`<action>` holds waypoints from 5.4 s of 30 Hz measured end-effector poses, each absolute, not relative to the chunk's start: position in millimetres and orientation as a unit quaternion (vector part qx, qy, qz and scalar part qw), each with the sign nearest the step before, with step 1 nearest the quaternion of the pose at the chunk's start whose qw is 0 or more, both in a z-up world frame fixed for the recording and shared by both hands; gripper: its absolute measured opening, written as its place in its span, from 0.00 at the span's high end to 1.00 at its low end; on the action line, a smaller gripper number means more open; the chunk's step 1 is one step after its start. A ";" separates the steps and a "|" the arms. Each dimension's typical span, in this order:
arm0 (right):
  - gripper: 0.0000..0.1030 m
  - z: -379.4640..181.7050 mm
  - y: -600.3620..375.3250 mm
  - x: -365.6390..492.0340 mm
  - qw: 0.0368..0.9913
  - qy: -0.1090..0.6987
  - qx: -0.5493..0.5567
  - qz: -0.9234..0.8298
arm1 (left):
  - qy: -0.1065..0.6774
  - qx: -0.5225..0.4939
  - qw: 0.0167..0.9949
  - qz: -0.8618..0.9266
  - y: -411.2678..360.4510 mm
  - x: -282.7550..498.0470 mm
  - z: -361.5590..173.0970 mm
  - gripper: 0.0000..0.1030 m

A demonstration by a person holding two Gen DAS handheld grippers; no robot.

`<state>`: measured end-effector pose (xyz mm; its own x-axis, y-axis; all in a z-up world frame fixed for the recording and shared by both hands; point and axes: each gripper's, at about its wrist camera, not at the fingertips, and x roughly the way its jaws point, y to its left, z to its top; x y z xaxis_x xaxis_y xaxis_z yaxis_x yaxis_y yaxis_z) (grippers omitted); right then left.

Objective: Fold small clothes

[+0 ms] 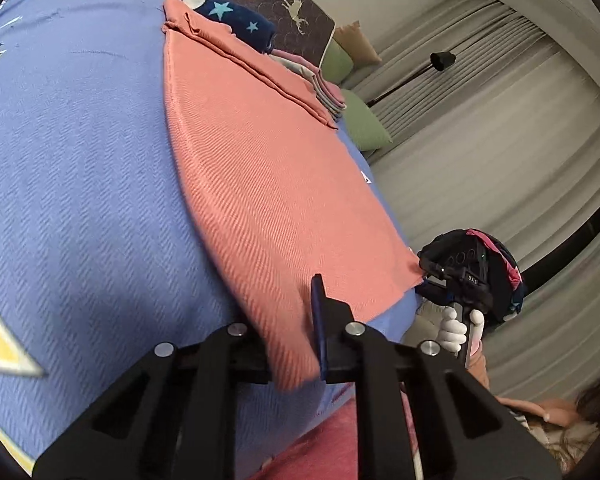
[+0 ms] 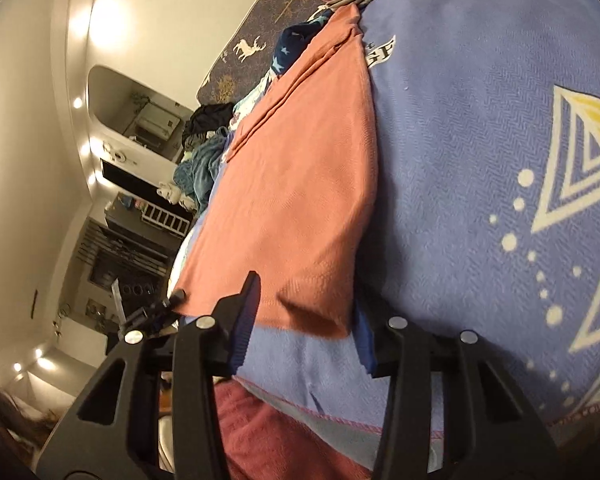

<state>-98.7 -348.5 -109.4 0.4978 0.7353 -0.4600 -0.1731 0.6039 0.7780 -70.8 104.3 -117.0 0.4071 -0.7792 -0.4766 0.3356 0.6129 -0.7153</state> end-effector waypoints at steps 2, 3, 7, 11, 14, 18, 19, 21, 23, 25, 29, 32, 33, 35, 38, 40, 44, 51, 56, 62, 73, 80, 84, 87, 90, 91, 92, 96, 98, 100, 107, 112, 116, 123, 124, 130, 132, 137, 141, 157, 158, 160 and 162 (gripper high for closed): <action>0.79 -111.1 -345.6 -86.2 0.796 0.418 0.342 0.272 | 0.416 -0.272 0.794 -0.351 103.0 -64.9 -118.0 0.93; 0.92 -114.3 -345.6 -82.5 0.795 0.424 0.349 0.259 | 0.415 -0.274 0.794 -0.350 101.7 -63.5 -118.0 0.97; 0.93 -102.6 -353.8 -95.7 0.792 0.380 0.383 0.287 | 0.366 -0.291 0.806 -0.363 108.9 -75.8 -95.3 0.97; 0.93 -69.9 -361.7 -108.5 0.799 0.319 0.390 0.328 | 0.324 -0.307 0.815 -0.369 119.5 -82.9 -66.9 0.98; 0.94 -49.3 -365.9 -114.2 0.803 0.285 0.394 0.344 | 0.296 -0.332 0.812 -0.378 125.7 -86.7 -53.3 0.98; 0.94 -20.4 -369.8 -129.6 0.816 0.248 0.382 0.355 | 0.268 -0.335 0.812 -0.394 125.8 -103.6 -30.9 0.98; 0.94 -15.1 -370.8 -134.3 0.822 0.241 0.376 0.354 | 0.259 -0.326 0.818 -0.397 124.0 -112.2 -19.5 0.98; 0.94 4.5 -372.6 -152.1 0.835 0.219 0.358 0.355 | 0.246 -0.312 0.826 -0.401 122.1 -125.1 -0.9 0.98; 0.94 24.5 -371.4 -171.9 0.848 0.194 0.339 0.358 | 0.220 -0.295 0.836 -0.407 120.2 -142.2 23.0 0.97; 0.94 49.1 -364.3 -192.7 0.867 0.158 0.307 0.359 | 0.185 -0.275 0.848 -0.413 119.7 -156.5 47.9 0.97; 0.89 70.3 -361.7 -206.6 0.901 0.117 0.252 0.333 | 0.166 -0.239 0.868 -0.403 115.0 -150.6 63.2 0.97; 0.87 56.7 -364.6 -185.2 0.906 0.135 0.266 0.302 | 0.195 -0.263 0.859 -0.393 115.0 -121.2 47.7 0.97; 0.87 48.3 -366.1 -174.2 0.903 0.147 0.276 0.294 | 0.207 -0.270 0.856 -0.389 113.9 -111.4 41.6 0.97; 0.87 36.3 -366.8 -160.1 0.901 0.160 0.286 0.285 | 0.228 -0.277 0.851 -0.383 112.4 -98.8 30.5 0.97; 0.87 22.8 -369.0 -141.1 0.898 0.182 0.292 0.274 | 0.251 -0.274 0.851 -0.371 111.2 -83.8 21.7 0.97; 0.86 16.2 -368.5 -127.0 0.895 0.192 0.294 0.273 | 0.258 -0.274 0.851 -0.367 112.3 -77.7 18.8 0.97; 0.86 9.0 -363.9 -102.3 0.892 0.207 0.295 0.272 | 0.273 -0.277 0.852 -0.351 111.8 -63.1 12.1 0.97; 0.86 2.8 -359.1 -52.8 0.888 0.229 0.298 0.266 | 0.296 -0.284 0.851 -0.328 111.0 -25.0 2.9 0.97; 0.86 2.7 -360.3 -19.2 0.889 0.239 0.300 0.251 | 0.296 -0.282 0.854 -0.323 107.2 14.0 6.7 0.97; 0.86 10.3 -361.4 27.5 0.896 0.251 0.292 0.222 | 0.287 -0.292 0.858 -0.310 103.5 79.6 10.7 0.97; 0.63 -35.3 -346.9 154.8 0.898 0.336 0.257 0.118 | 0.392 -0.269 0.856 -0.202 104.2 203.1 -67.4 0.64; 0.60 -49.3 -342.9 147.8 0.909 0.357 0.191 0.097 | 0.355 -0.246 0.880 -0.198 127.7 183.7 -47.1 0.51; 0.56 -48.1 -332.7 146.8 0.909 0.363 0.171 0.111 | 0.380 -0.221 0.879 -0.185 129.9 179.2 -54.9 0.49; 0.55 -49.7 -327.6 146.3 0.906 0.372 0.166 0.116 | 0.404 -0.230 0.868 -0.171 133.7 179.4 -72.0 0.49; 0.54 -47.3 -325.4 150.8 0.905 0.376 0.161 0.119 | 0.411 -0.230 0.865 -0.173 134.8 188.4 -78.4 0.49; 0.54 -46.0 -325.5 155.2 0.904 0.378 0.158 0.121 | 0.412 -0.226 0.865 -0.174 134.0 192.2 -77.8 0.49; 0.53 -45.1 -325.5 161.9 0.904 0.380 0.154 0.124 | 0.416 -0.221 0.864 -0.176 133.5 199.1 -77.3 0.49; 0.44 -48.6 -324.8 204.5 0.889 0.416 0.126 0.147 | 0.439 -0.225 0.851 -0.181 133.8 234.8 -85.6 0.50; 0.44 -53.1 -326.5 221.0 0.882 0.430 0.128 0.146 | 0.432 -0.230 0.852 -0.188 132.7 245.2 -87.3 0.59; 0.62 -58.5 -328.3 235.6 0.872 0.442 0.144 0.155 | 0.426 -0.252 0.841 -0.217 131.8 250.2 -87.7 0.98; 0.95 0.8 -338.5 186.4 0.893 0.295 0.211 0.266 | 0.322 -0.253 0.872 -0.269 130.9 206.0 -34.1 0.98; 0.91 -1.8 -334.1 203.9 0.916 0.296 0.163 0.216 | 0.321 -0.212 0.898 -0.215 133.2 224.1 -38.3 0.94; 0.83 -54.4 -327.1 222.2 0.900 0.399 0.133 0.116 | 0.405 -0.240 0.865 -0.176 138.0 236.0 -81.1 0.82; 0.72 -50.9 -344.0 137.8 0.901 0.382 0.149 0.144 | 0.358 -0.233 0.885 -0.185 153.9 159.0 -50.5 0.57; 0.70 -51.8 -347.1 118.7 0.900 0.381 0.153 0.148 | 0.356 -0.227 0.887 -0.186 153.7 144.5 -47.9 0.55; 0.63 -57.3 -359.4 41.3 0.891 0.380 0.194 0.158 | 0.379 -0.216 0.878 -0.198 144.0 76.7 -56.6 0.55; 0.60 -62.3 -360.3 25.2 0.889 0.383 0.198 0.158 | 0.394 -0.227 0.867 -0.204 139.3 60.0 -64.3 0.55; 0.53 -72.4 -352.5 6.1 0.877 0.385 0.224 0.182 | 0.411 -0.240 0.851 -0.221 129.1 30.3 -79.6 0.49; 0.94 -80.6 -339.6 5.6 0.877 0.405 0.199 0.164 | 0.415 -0.208 0.863 -0.201 119.5 23.9 -92.0 0.59; 0.85 -77.5 -345.6 -21.7 0.877 0.396 0.214 0.168 | 0.377 -0.152 0.890 -0.208 79.9 14.5 -47.6 0.74; 0.84 -80.6 -342.0 -19.5 0.872 0.406 0.210 0.174 | 0.382 -0.145 0.883 -0.229 64.1 18.9 -47.6 0.74; 0.83 -83.0 -339.8 -18.4 0.869 0.412 0.207 0.182 | 0.397 -0.133 0.869 -0.263 34.9 25.6 -49.6 0.74; 0.79 -78.6 -346.6 -17.7 0.870 0.405 0.214 0.182 | 0.416 -0.108 0.850 -0.303 -3.4 35.6 -53.2 0.74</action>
<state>-17.7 -346.6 -78.6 0.6062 0.4899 -0.6265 -0.1429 0.8421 0.5201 35.6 -3.4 -53.2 0.4692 -0.6059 -0.6425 0.4261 0.7925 -0.4362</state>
